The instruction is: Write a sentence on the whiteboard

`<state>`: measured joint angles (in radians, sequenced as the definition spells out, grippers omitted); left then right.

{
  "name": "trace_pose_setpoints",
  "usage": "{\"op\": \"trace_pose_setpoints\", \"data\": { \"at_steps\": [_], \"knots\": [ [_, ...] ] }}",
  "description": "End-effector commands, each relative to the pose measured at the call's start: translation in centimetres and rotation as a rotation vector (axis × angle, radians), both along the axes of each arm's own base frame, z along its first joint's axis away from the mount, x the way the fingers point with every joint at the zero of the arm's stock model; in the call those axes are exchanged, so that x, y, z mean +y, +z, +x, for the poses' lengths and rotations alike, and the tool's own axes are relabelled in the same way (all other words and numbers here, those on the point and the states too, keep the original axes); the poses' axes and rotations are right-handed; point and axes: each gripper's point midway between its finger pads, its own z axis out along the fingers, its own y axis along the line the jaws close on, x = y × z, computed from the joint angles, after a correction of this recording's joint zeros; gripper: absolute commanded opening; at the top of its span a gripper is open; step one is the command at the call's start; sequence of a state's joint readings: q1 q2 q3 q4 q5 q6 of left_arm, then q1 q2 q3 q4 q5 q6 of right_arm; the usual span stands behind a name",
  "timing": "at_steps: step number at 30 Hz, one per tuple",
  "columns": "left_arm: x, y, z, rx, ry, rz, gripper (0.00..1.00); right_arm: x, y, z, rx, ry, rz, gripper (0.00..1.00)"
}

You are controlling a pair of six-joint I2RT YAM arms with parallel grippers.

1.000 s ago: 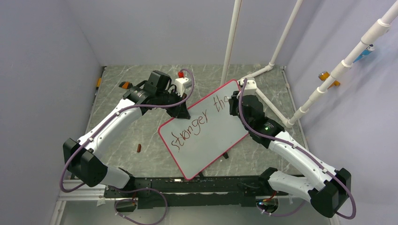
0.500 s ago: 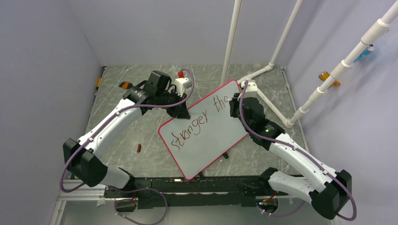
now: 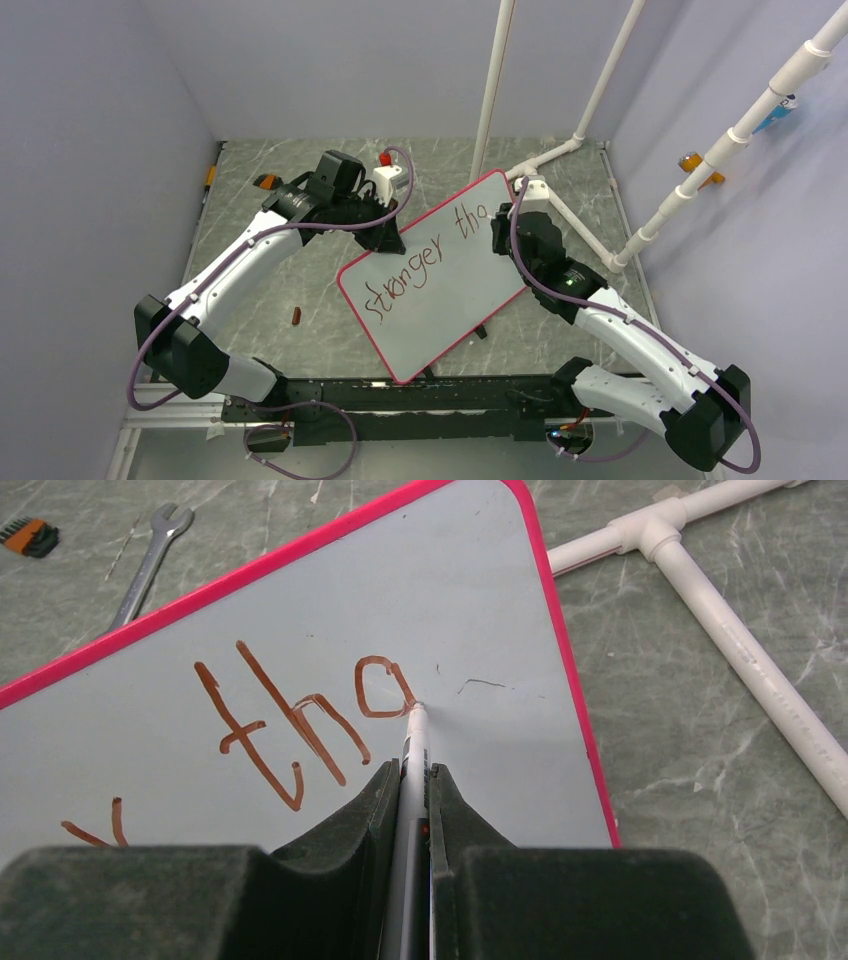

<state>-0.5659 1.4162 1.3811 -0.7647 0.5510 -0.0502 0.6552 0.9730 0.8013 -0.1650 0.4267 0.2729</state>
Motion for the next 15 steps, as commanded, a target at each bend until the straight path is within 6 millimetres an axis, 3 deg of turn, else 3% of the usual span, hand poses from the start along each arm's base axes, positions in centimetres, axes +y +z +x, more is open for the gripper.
{"op": "trace_pose_setpoints", "data": {
  "at_steps": [1,8,15],
  "knots": [
    [1.5,0.1,3.6,-0.271,-0.01,0.127,0.0,-0.1,-0.5,-0.2,0.017,-0.002,-0.007,0.0],
    [1.4,-0.1,3.6,-0.267,-0.013,0.128,0.0,-0.6,1.2,0.3,-0.012,-0.032,-0.023,0.0],
    [1.5,-0.1,3.6,-0.273,-0.009,0.136,0.0,-1.5,4.5,-0.2,-0.075,-0.049,0.009,0.0]
  ]
}}
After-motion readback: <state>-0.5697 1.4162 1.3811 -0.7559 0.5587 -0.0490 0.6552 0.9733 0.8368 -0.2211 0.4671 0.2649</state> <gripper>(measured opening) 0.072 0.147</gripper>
